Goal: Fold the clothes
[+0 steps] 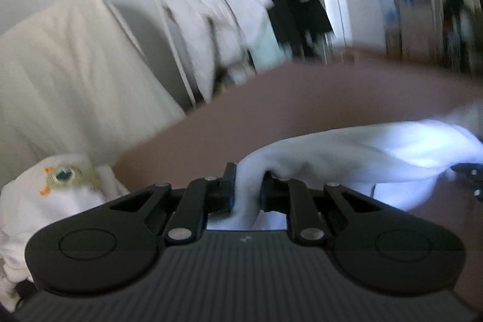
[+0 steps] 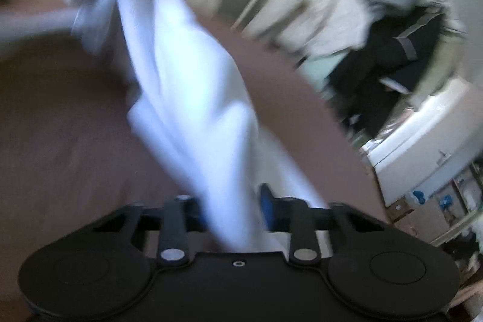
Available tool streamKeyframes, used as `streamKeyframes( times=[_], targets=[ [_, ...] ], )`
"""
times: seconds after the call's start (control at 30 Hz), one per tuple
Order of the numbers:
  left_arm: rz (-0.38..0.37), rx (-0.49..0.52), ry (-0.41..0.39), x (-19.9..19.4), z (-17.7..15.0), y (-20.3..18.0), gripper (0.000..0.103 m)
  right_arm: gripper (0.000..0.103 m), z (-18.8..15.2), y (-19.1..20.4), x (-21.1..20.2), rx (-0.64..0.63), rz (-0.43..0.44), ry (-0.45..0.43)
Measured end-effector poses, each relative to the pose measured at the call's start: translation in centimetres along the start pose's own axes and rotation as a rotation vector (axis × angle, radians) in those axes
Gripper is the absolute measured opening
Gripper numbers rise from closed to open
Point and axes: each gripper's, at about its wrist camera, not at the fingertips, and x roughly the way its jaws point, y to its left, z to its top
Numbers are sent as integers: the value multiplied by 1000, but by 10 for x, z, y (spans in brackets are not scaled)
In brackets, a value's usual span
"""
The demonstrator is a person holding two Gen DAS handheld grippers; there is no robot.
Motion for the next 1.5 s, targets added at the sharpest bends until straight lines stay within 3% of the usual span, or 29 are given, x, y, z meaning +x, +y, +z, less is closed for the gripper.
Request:
streamKeyframes(
  times=[0.1, 0.17, 0.2, 0.27, 0.33, 0.4, 0.5, 0.6, 0.63, 0.67, 0.73, 0.8, 0.87, 0.93, 1.0, 1.03, 1.07, 1.1, 1.17, 1.27, 1.33, 1.37, 1.43, 1.5],
  targets=[
    [-67, -105, -36, 10, 6, 30, 17, 11, 19, -42, -19, 150, -44, -98],
    [-160, -182, -51, 28, -14, 43, 23, 11, 23, -56, -12, 162, -85, -100],
    [-196, -219, -28, 42, -25, 48, 31, 11, 22, -60, -3, 152, -110, -85],
    [-232, -300, 96, 79, -48, 54, 34, 11, 16, -67, 24, 180, -137, -31],
    [-265, -357, 211, 108, -61, 56, 34, 30, 6, -75, 53, 289, -152, 26],
    [-272, -377, 235, 122, -66, 54, 34, 35, -9, -87, 77, 451, -147, 96],
    [-210, -272, 205, 126, -61, 41, 35, 36, -31, -99, 91, 651, -126, 168],
    [-134, -177, 151, 121, -55, 27, 37, 44, -35, -104, 85, 662, -124, 140],
    [-117, -162, 119, 116, -53, 25, 33, 43, -35, -107, 78, 662, -143, 109],
    [-99, -159, 57, 102, -52, 22, 16, 40, -33, -107, 70, 670, -169, 59],
    [-66, -122, -85, 81, -43, 14, 15, 26, -21, -100, 59, 588, -215, -61],
    [-17, -100, -123, 83, -26, 9, 15, 27, -4, -93, 63, 469, -262, -115],
    [-40, -170, -68, 100, -20, 18, 17, 38, 6, -95, 78, 449, -257, -62],
    [-67, -260, 44, 123, -25, 28, 20, 59, 2, -99, 90, 543, -276, 58],
    [-99, -333, 165, 147, -34, 39, 21, 59, -15, -95, 92, 604, -297, 118],
    [-121, -369, 187, 153, -39, 46, 22, 59, -22, -91, 90, 617, -299, 131],
    [-150, -417, 187, 155, -45, 56, 31, 59, -28, -85, 84, 622, -299, 127],
    [-169, -459, 193, 157, -49, 64, 41, 60, -30, -76, 75, 625, -280, 105],
    [-195, -553, 224, 161, -54, 83, 51, 60, -33, -55, 51, 621, -197, 35],
    [-245, -652, 284, 153, -66, 107, 51, 61, -26, -22, 28, 612, 114, -69],
    [-203, -614, 348, 142, -71, 111, 51, 62, -19, 4, 31, 611, 383, -66],
    [-157, -555, 381, 132, -77, 113, 51, 62, -18, 19, 32, 611, 476, -60],
    [-94, -435, 418, 118, -86, 111, 51, 62, -16, 49, 30, 583, 551, -33],
    [-100, -381, 431, 111, -100, 109, 51, 63, -16, 74, 28, 544, 582, -14]
  ],
)
